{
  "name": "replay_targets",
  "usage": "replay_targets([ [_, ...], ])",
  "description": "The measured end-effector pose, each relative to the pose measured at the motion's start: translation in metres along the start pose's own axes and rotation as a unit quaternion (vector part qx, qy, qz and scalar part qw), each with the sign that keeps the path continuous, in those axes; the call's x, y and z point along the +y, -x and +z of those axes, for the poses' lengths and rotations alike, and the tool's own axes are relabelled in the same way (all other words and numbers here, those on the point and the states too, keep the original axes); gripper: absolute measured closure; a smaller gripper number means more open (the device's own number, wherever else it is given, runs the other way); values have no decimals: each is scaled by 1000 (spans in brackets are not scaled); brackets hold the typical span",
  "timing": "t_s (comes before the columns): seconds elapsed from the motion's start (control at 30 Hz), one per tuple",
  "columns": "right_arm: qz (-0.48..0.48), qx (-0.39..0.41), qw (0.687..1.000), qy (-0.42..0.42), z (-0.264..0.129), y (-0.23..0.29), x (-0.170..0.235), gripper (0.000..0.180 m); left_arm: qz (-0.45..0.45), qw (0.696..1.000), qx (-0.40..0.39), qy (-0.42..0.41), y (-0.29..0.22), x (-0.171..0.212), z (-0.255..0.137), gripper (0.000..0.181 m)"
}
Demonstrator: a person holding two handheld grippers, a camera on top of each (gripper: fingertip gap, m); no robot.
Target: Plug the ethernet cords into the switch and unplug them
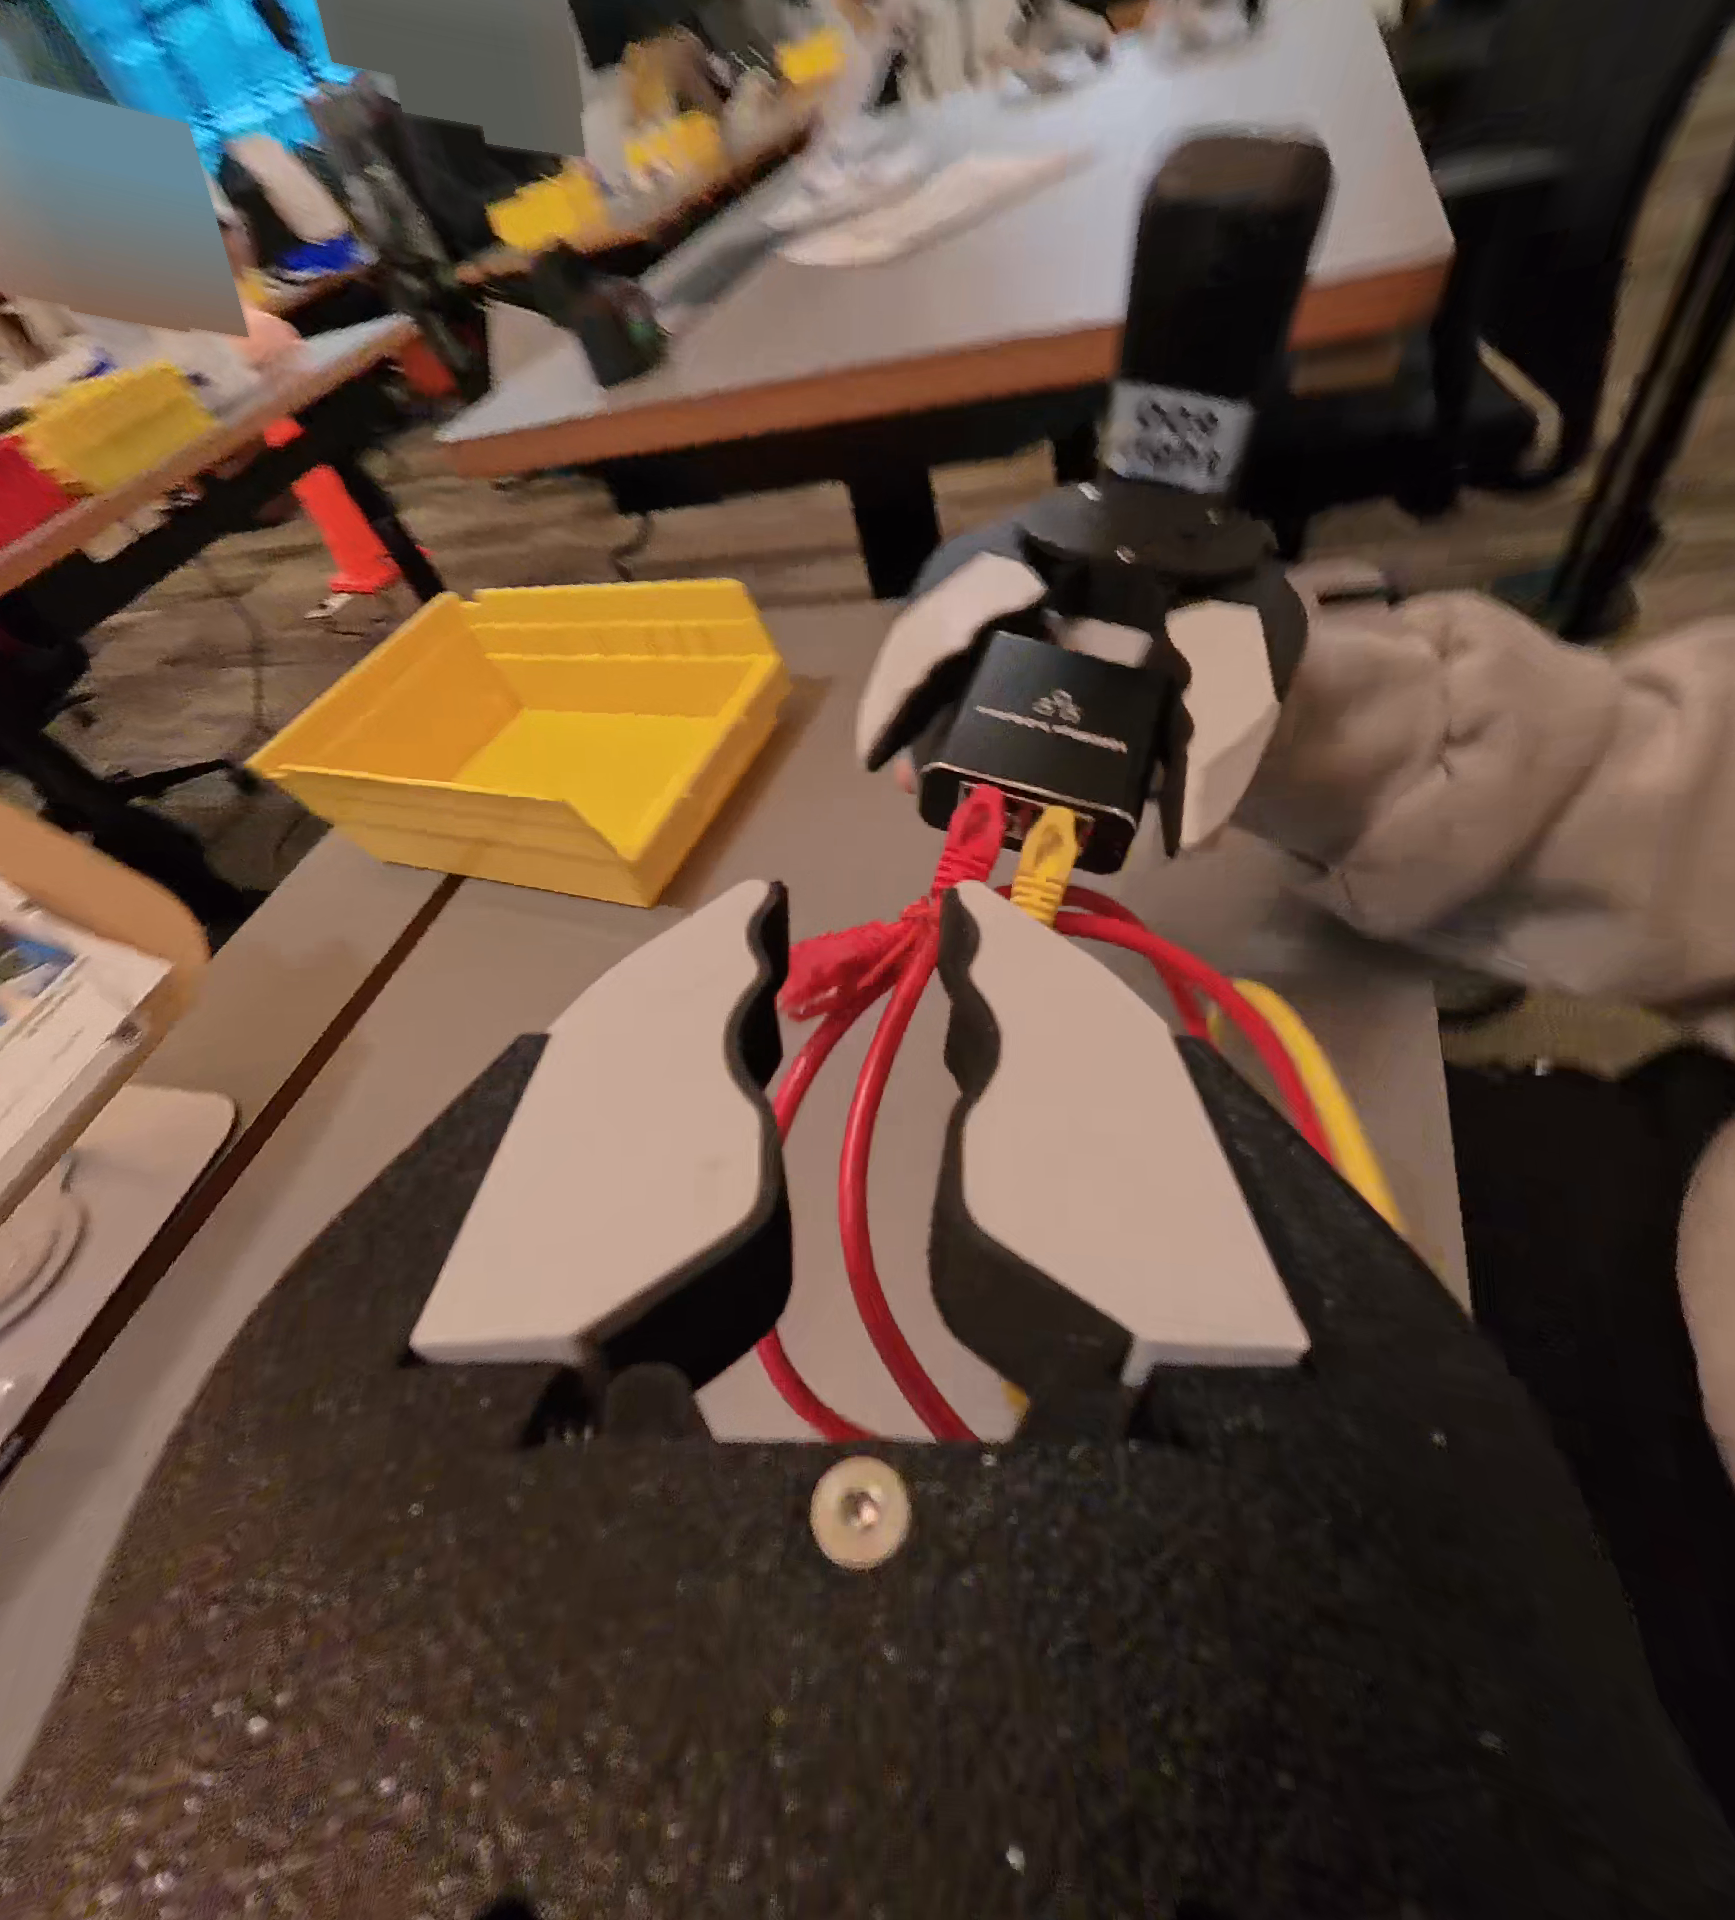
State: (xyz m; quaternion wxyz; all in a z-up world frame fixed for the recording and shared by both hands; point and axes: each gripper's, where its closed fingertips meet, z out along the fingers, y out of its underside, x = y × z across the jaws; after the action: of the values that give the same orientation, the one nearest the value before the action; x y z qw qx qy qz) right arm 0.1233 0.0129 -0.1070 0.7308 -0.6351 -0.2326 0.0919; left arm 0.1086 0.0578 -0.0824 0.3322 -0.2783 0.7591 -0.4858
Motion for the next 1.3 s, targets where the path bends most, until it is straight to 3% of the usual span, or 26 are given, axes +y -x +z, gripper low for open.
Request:
replay_targets([
  [0.1, -8, 49, 999, 11, -12, -16, 2, 104, -46, 998, -43, -28, 8, -8, -14, 149],
  [0.23, -16, 47, 999, 12, -16, -15, 0, 104, 14, 996, -46, 77, -10, 24, -1, 128],
  [0.33, -23, 37, 999, 16, -12, -10, -1, 104, 48, 993, -47, 100, -13, 31, 13, 119],
  [0.5, -46, 27, 997, 47, -2, -2, 2, 104, 122, 982, -34, 138, -12, 35, 23, 121],
  [0.67, -59, 15, 997, 57, 5, 3, 5, 104, 167, 976, 52, 132, -35, 28, 27, 124],
  [0.87, -75, 11, 995, 72, 8, 7, 7, 104, 44, 994, 60, 85, -28, -2, 25, 125],
  [1.07, -81, -15, 993, 79, 15, 17, 9, 104, 44, 977, 101, 180, -35, 21, 34, 121],
  [1.23, -117, -7, 990, 81, 13, 18, 5, 104, -175, 946, 236, 138, -56, 10, 31, 125],
  [1.3, -141, -7, 986, 91, 15, 21, 4, 104, -218, 936, 231, 153, -43, 19, 33, 128],
])
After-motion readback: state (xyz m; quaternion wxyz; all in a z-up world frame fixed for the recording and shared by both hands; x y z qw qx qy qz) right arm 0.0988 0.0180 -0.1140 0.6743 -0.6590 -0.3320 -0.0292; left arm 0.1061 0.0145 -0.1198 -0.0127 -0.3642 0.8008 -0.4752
